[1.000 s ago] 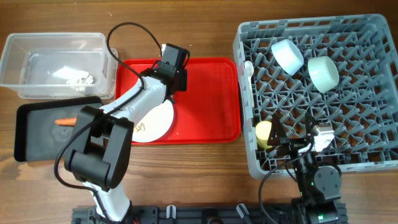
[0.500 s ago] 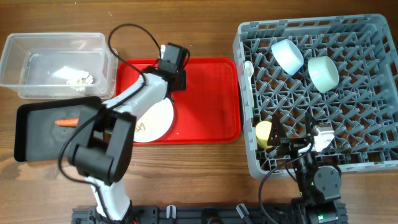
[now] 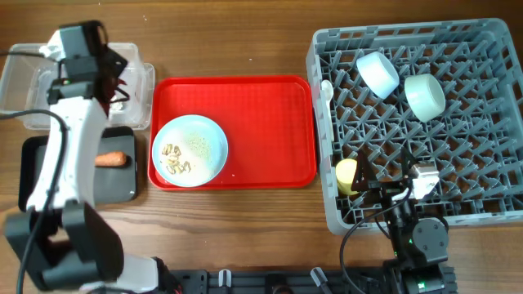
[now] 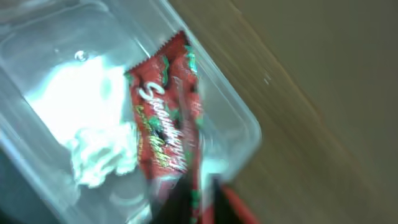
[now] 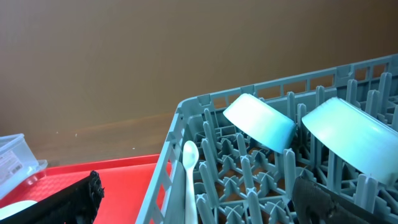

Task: Sort waste into correct bins and load items into the dishwasher rack
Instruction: 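Drop the red wrapper into the clear plastic bin, then grasp the rim of the rice plate with the left gripper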

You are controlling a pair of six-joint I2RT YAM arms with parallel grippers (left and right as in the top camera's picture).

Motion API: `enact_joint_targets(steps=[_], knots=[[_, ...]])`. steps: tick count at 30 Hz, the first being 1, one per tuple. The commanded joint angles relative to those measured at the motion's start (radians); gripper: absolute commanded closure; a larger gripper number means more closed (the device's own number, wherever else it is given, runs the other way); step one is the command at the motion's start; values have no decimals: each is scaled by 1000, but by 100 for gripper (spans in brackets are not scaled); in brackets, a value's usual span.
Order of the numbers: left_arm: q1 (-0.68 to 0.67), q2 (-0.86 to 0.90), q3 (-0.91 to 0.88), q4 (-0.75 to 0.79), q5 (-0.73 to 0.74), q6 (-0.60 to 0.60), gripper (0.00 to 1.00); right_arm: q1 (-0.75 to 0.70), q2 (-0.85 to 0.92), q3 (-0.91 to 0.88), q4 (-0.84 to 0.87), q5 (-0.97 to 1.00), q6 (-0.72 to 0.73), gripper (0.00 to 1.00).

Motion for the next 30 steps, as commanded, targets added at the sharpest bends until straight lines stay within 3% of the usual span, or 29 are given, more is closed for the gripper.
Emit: enact_joint_targets(steps=[1,3,7,9,13,14,20,23,30], knots=[[45,113,-2,50,118,-54,30,-4,-8,-1,3,-6,15,0],[48,113,-1,52,179,4,4,-4,-8,-1,3,-6,16,0],[31,27,9,-40,315,105,1,-4,-8,-1,3,-6,15,0],[-23,-42,9,-148,319,137,8,-4,-8,-1,3,-6,15,0],[-179,-64,7,-332,302,193,43,-4,-8,-1,3,-6,15,0],[-226,-55,-1,-358,287,193,46,-4,-8,-1,3,-6,16,0],[-533,55,-92,-354,49,174,64,-4,-8,-1,3,-6,15,0],[-632,140,-97,-337,-93,125,68,-4,-8,-1,3,-6,15,0],[-677,293,-97,-303,-142,75,72,-4,-8,-1,3,-6,16,0]])
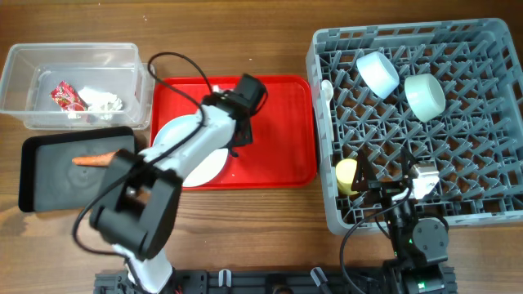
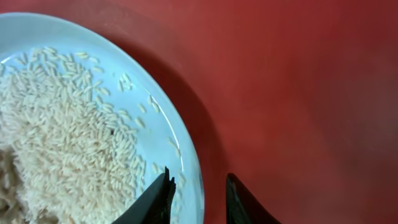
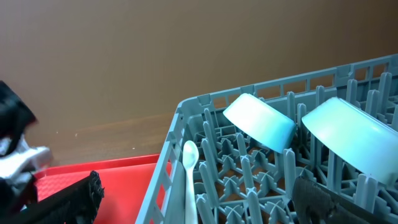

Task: Sort waste into correct bins and load items into the dishwasher rack
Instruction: 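Grasp the rim of the rice plate with the left gripper, then tip the plate over the black tray to dump the rice and shells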

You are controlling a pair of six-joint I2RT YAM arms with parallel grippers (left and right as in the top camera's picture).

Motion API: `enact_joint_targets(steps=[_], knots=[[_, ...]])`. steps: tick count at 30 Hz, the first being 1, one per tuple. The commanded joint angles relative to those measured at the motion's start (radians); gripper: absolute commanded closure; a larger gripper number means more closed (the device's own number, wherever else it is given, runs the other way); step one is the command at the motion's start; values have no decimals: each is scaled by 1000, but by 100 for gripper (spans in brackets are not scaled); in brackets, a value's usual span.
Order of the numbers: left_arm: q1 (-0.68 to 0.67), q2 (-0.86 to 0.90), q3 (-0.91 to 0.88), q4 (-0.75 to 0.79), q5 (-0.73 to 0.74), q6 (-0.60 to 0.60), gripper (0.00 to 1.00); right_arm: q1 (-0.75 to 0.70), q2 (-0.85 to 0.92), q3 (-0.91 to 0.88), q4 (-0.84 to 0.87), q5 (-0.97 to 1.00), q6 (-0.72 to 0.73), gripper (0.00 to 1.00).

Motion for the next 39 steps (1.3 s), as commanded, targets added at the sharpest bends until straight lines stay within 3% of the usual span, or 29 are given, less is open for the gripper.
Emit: enact_joint_targets(steps=[1,3,5,9,13,18,27,30,36,39], knots=[[0,77,-6,24,-74,-39,72,-4,-8,-1,3,-6,16,0],[-2,114,-6,35,-74,-39,80,-4,-8,-1,3,-6,16,0],[-2,144,-6,40,-74,-39,96,-4,-8,-1,3,-6,15,0],[-6,150,-2,40,-87,-27,96,-4,-8,-1,3,-6,15,0],[-7,95,71,-88,-90,48,96,-4,-8,-1,3,-6,15,0],[-7,-27,164,-268,-98,49,96,-4,-8,-1,3,-6,15,0],[15,-278,174,-407,-100,76,96,-4,-8,-1,3,-6,15,0],[87,-341,173,-432,-85,80,96,-4,-8,-1,3,-6,15,0],[384,-380,173,-402,190,292,96,-4,-8,-1,3,-6,15,0],[546,-379,172,-377,241,363,96,-4,-8,-1,3,-6,16,0]])
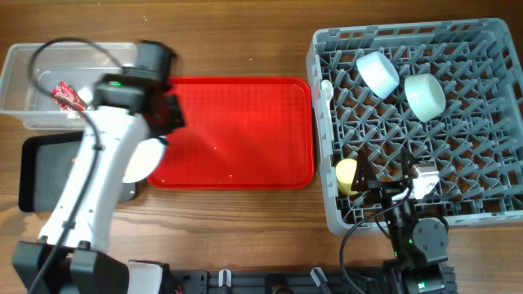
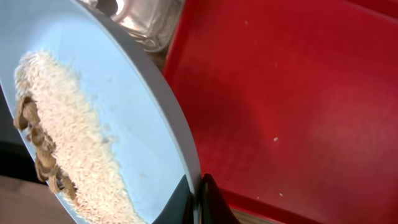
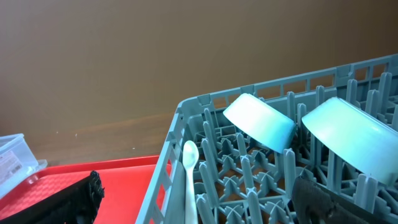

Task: Sort waste into correct bins and load items into the dishwasher rack
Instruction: 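Tip the plate over the black tray to dump the rice and shells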

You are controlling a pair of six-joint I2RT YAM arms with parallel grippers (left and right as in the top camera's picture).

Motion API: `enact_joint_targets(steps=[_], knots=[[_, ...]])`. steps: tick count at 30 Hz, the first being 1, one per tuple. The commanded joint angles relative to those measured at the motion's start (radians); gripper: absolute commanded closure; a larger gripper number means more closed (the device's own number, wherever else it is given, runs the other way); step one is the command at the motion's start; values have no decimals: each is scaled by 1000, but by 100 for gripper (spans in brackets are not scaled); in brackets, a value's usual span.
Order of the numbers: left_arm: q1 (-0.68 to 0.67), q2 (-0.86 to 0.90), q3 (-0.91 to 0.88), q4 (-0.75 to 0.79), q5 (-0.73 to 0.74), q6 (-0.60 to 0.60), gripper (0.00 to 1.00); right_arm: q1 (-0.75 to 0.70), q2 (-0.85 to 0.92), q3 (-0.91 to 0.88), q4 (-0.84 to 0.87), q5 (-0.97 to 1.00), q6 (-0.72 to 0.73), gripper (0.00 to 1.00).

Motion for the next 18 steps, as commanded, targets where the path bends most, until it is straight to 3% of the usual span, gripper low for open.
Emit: enact_joint_targets(steps=[1,6,18], knots=[[185,-18,15,32,119,134,96,-4,-8,-1,3,-6,16,0],[403,-18,14,67,309,137,96,-4,-8,-1,3,-6,16,0],[766,-19,-35,86,1009,364,96,-4,-8,-1,3,-6,15,0]])
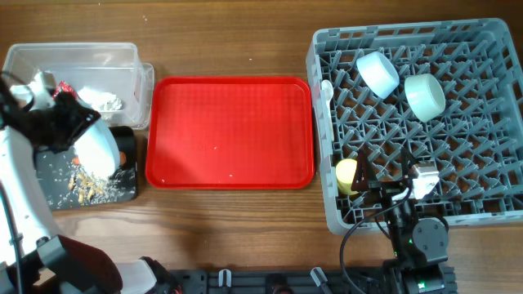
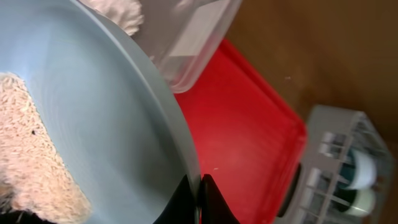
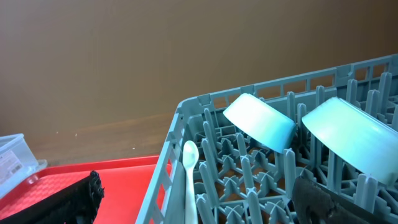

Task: Sort waste into correct bins and load items into the dishwasher rack
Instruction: 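Tip the plate over the black tray to dump the rice and shells, then carry the empty plate to the rack and stand it at the left edge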

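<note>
My left gripper (image 1: 75, 129) is shut on the rim of a pale blue plate (image 1: 98, 150), which is tilted steeply over the black tray (image 1: 41, 186). Rice and brown scraps (image 1: 82, 181) lie on that tray, beside an orange carrot (image 1: 123, 157). In the left wrist view the fingertips (image 2: 198, 185) pinch the plate (image 2: 93, 118), and rice (image 2: 28, 155) still clings to it. The grey dishwasher rack (image 1: 490, 49) holds two pale bowls (image 1: 377, 72) (image 1: 425, 95) and a white spoon (image 3: 190, 163). My right gripper (image 3: 196, 182) is open low over the rack's near edge.
A clear bin (image 1: 33, 55) at the back left holds a red wrapper (image 1: 62, 91) and white tissue (image 1: 102, 100). The red tray (image 1: 230, 132) lies bare between the bins and the rack. A yellow item (image 1: 347, 174) sits in the rack's front left.
My left gripper has moved the plate left, from the red tray's left edge to above the black tray. Rice and scraps now lie on the black tray. The right arm is unchanged.
My left gripper was first at the red wrapper in the clear bin while the plate of food sat on the red tray. Then it stood open around the plate's rim. Then it held the plate tilted at the tray's left edge, and now over the black tray with food spilled.
</note>
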You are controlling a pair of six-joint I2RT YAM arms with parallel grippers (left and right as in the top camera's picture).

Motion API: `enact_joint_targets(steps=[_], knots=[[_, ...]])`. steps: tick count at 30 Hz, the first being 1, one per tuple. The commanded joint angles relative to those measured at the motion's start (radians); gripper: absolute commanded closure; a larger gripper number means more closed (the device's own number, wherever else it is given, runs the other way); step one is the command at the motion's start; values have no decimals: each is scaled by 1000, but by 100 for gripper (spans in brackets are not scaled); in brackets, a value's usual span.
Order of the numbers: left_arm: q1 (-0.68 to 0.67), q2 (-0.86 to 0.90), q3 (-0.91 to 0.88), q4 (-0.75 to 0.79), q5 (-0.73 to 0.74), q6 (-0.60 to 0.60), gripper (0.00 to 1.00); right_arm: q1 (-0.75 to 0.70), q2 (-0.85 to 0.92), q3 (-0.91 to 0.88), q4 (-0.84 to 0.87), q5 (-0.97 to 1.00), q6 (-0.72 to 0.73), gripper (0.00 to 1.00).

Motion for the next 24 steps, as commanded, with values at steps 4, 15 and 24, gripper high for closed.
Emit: enact_joint_targets(steps=[4,15,24], knots=[[192,-20,-88,0,391,105,96,-4,-8,-1,3,-6,16,0],[547,-48,-313,42,990,322,96,-4,-8,-1,3,-6,16,0],[515,-65,-348,23,987,367,96,-4,-8,-1,3,-6,15,0]])
